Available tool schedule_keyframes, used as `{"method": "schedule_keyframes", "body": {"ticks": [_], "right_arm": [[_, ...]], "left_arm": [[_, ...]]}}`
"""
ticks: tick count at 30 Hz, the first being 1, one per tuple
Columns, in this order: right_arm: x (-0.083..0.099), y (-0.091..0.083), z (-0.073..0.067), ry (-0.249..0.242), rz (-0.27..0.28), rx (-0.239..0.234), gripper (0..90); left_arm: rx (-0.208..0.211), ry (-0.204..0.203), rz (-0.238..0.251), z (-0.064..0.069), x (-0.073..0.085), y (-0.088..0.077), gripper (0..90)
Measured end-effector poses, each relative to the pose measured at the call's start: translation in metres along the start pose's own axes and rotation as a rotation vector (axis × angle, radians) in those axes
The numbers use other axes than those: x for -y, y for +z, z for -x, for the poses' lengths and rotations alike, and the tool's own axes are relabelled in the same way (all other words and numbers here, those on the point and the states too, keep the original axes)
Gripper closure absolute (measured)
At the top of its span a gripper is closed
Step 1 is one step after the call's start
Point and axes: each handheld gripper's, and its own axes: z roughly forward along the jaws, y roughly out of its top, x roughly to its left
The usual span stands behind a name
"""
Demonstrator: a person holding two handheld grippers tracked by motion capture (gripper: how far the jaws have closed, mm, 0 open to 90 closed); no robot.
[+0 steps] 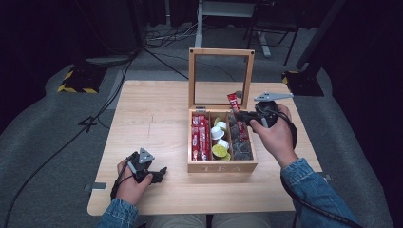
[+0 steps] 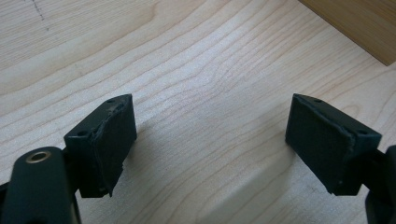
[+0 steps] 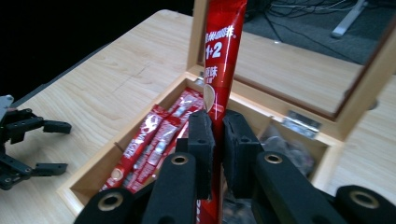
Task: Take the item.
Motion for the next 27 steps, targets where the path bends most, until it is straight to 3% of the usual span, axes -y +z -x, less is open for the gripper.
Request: {"method": "schedule_keyframes", "body": {"ticks": [13, 27], "right_arm": [[0.015, -0.032, 0.044, 0.050, 0.022, 0.059, 83.0], [0.038, -0.046, 0.095, 0.107, 0.003, 0.159, 83.2]], "left_arm": [[0.002, 0.000, 0.001, -0.001, 0.000, 0.000, 15.7], [0.002, 0.008, -0.002, -0.002, -0.001, 0.001, 15.2]]}}
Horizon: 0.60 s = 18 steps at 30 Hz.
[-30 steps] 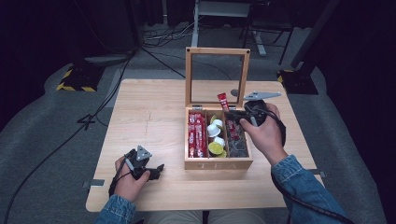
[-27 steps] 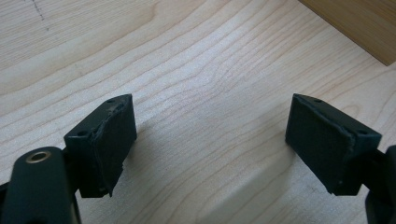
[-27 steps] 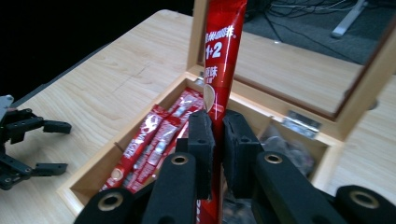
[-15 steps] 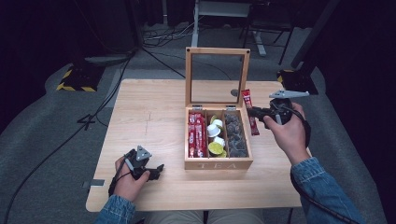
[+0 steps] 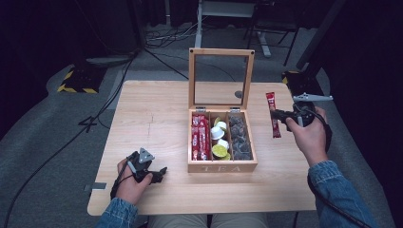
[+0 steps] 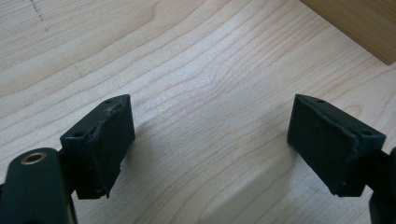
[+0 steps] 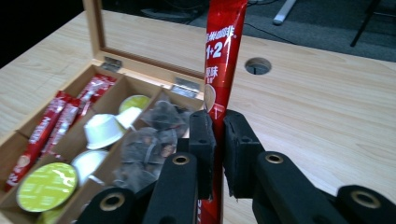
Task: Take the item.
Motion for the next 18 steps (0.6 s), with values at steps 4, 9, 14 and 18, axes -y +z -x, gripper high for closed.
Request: {"method": "schedule_keyframes", "body": {"ticks": [4, 9, 14, 18], "right_arm": [[0.008, 0.003, 0.014, 0.023, -0.007, 0.021, 83.1], [0.020, 0.009, 0.030, 0.031, -0.023, 0.047, 83.1], [0.031, 0.015, 0.041, 0.044, -0.043, 0.062, 83.1], [0.045, 0.023, 0.053, 0.063, -0.074, 0.075, 83.1]], "left_arm": [[0.000, -0.001, 0.001, 0.000, 0.000, 0.000, 15.2], [0.001, -0.002, 0.001, 0.000, 0.000, 0.000, 15.2], [0.000, -0.001, 0.001, 0.000, 0.000, 0.000, 15.2], [0.001, -0.001, 0.001, 0.000, 0.000, 0.000, 15.2]]}}
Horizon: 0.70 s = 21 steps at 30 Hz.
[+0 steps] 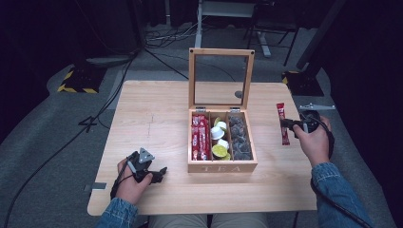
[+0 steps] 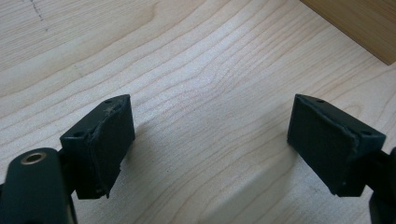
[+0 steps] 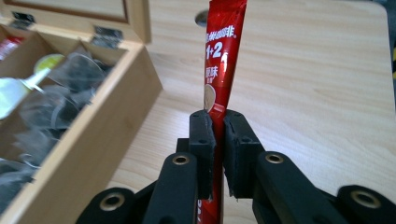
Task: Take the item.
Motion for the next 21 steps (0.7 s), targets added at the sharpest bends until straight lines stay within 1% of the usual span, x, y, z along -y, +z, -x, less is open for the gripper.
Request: {"method": "schedule_keyframes", "body": {"ticks": [5, 10, 11, 14, 21], "right_arm": [[0.012, 0.010, 0.009, 0.022, -0.035, 0.010, 83.1], [0.020, 0.018, 0.013, 0.032, -0.073, 0.018, 83.1], [0.020, 0.018, 0.013, 0.032, -0.073, 0.018, 83.1], [0.024, 0.024, 0.015, 0.044, -0.098, 0.025, 83.0], [0.030, 0.032, 0.016, 0.072, -0.142, 0.016, 82.9]], "left_arm": [[0.000, 0.000, 0.000, 0.000, 0.000, 0.000, 15.2], [0.002, -0.002, 0.001, 0.000, 0.000, 0.000, 15.1], [0.002, -0.002, 0.001, 0.000, 0.000, 0.000, 15.1], [0.002, -0.001, 0.000, 0.000, 0.000, 0.000, 15.1], [0.005, 0.000, -0.003, -0.001, -0.001, 0.001, 14.9]]}}
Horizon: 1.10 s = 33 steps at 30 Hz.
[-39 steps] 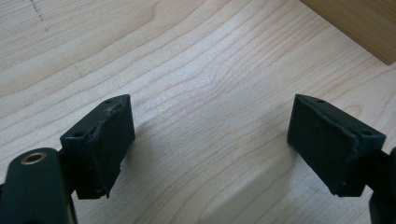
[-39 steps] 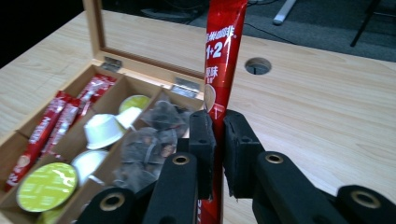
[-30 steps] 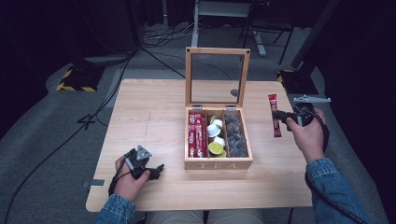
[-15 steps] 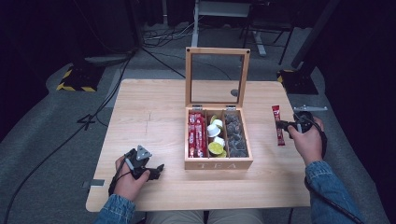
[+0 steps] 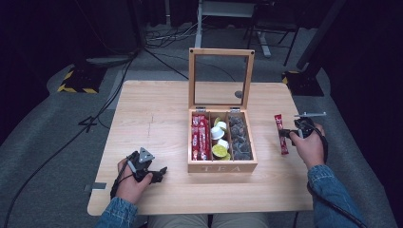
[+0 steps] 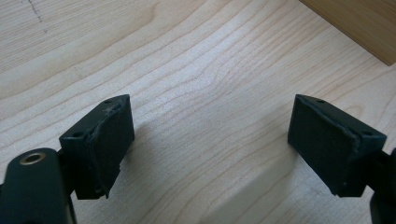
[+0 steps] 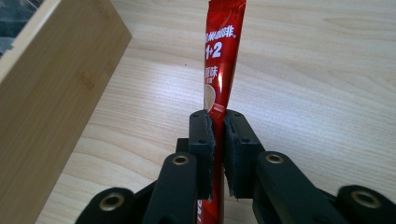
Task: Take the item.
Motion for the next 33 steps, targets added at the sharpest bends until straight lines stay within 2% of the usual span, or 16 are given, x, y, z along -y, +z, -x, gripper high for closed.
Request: {"method": "schedule_keyframes", "body": {"ticks": [13, 16, 17, 20, 28, 33], "right_arm": [[0.007, 0.012, 0.000, 0.054, -0.058, 0.004, 82.0], [0.008, 0.013, 0.001, 0.060, -0.060, 0.009, 80.6], [0.009, 0.014, 0.002, 0.057, -0.063, 0.016, 75.2], [0.011, 0.014, 0.004, 0.016, -0.047, 0.053, 67.7], [0.009, 0.008, 0.004, 0.003, 0.011, 0.047, 52.3], [0.004, -0.005, 0.002, -0.020, 0.094, 0.019, 42.6]], "left_arm": [[0.000, 0.005, 0.001, -0.001, -0.002, 0.002, 14.6], [0.002, 0.005, -0.001, -0.001, -0.002, 0.002, 14.6], [0.002, 0.002, -0.002, -0.001, -0.002, 0.002, 14.6], [0.000, 0.007, 0.000, -0.001, -0.003, 0.003, 14.5], [0.005, 0.002, -0.002, -0.001, -0.004, 0.003, 14.3], [0.003, 0.006, 0.004, -0.002, -0.004, 0.004, 14.3]]}}
